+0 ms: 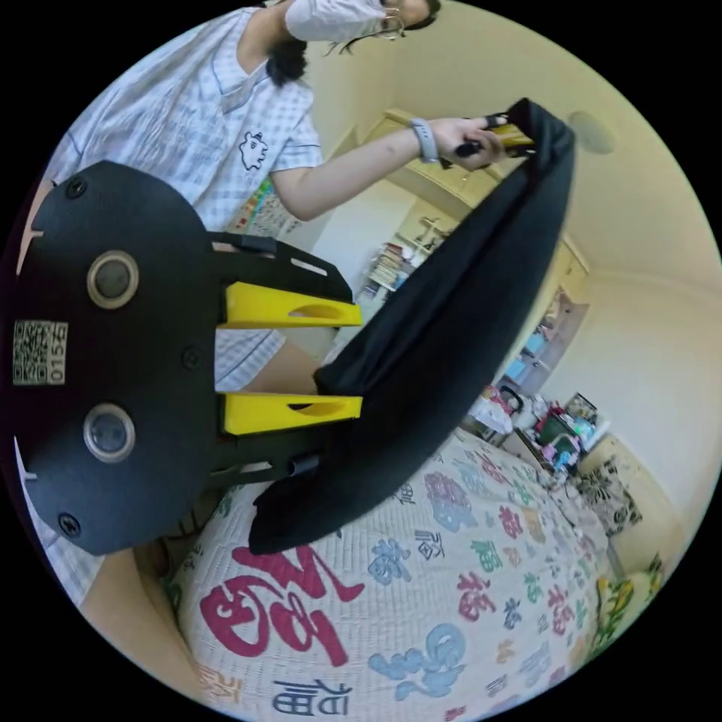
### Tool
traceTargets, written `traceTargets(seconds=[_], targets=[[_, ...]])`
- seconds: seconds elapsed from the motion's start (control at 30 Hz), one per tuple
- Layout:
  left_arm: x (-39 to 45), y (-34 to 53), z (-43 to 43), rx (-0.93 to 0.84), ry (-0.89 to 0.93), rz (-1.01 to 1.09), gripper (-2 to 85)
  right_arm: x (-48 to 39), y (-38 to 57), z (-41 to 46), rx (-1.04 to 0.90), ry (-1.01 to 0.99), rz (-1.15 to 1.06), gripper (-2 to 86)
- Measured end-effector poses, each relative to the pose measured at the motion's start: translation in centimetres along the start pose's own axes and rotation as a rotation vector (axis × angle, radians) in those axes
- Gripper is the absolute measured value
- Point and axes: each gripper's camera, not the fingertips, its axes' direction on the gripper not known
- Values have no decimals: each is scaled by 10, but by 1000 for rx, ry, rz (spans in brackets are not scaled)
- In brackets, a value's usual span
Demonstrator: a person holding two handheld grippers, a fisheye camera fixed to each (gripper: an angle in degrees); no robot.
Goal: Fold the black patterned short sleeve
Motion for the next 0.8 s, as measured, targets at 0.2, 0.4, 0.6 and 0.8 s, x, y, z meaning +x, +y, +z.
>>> traceTargets(seconds=[0.2,0.4,0.6,0.8], targets=[[-16,-6,-1,38,61,-5,-9,49,-14,10,-4,-363,106,129],[-80,-22,-8,45,-154,-9,-9,43,-33,-19,6,-316,39,11],[-231,-69,-17,3,-490,-191,-9,-10,-162,-146,92,178,-107,0],[-284,-175,-21,69,-451,-136,-9,-169,-306,-230,219,467,-315,-1]])
